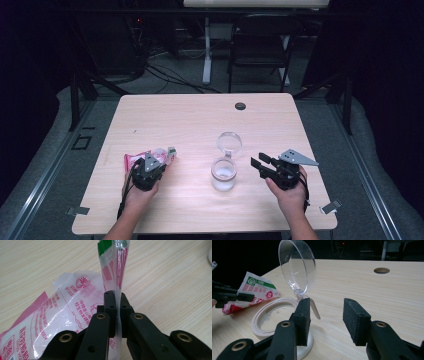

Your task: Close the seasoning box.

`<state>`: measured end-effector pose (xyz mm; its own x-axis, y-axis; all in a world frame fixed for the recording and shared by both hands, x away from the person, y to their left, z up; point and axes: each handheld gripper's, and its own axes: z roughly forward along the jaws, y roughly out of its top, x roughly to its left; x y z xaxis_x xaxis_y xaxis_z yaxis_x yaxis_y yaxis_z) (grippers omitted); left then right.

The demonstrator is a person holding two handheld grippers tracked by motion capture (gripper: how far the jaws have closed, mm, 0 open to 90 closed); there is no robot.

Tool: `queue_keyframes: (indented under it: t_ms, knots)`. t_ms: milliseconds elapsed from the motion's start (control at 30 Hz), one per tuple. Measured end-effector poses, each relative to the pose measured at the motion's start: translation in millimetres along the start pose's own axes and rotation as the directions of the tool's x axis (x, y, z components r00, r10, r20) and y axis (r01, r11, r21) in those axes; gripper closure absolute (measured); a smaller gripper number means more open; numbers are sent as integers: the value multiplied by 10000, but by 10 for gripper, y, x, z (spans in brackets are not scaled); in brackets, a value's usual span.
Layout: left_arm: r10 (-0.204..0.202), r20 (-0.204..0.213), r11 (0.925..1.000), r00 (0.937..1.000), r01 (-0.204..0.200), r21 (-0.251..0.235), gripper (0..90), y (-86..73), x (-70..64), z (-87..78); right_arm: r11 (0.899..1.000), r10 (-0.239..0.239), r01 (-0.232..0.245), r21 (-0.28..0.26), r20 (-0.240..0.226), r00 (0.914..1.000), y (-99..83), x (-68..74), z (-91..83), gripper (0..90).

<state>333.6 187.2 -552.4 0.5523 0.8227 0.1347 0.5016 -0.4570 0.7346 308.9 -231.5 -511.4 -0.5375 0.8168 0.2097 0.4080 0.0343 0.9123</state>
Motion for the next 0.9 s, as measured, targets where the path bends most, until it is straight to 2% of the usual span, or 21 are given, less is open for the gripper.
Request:
queue_keyframes:
  t_ms: [233,400,467,600,767,900]
  knots:
    - [-435,164,9987,9989,439,-276,899,-22,50,-63,9996,234,-235,-180,-82,9997,10,-3,1,574]
    - [-635,15,9965,9980,635,-537,900,-24,112,-175,9994,297,-300,-151,-207,9993,14,8,45,574]
    - [-857,28,9935,9963,857,-749,900,-29,145,-233,9994,311,-315,-126,-268,9992,14,13,59,573]
    - [-992,-169,9892,9949,967,-1100,900,-19,213,-372,9996,253,-255,-70,-335,9991,30,16,66,573]
    - [-1345,-510,9788,9896,1246,-1625,900,-7,368,-592,9997,243,-246,-89,-378,9990,37,34,87,573]
    - [-2052,-472,9582,9776,1908,-2131,900,20,529,-723,9994,309,-316,-155,-414,9987,43,34,90,573]
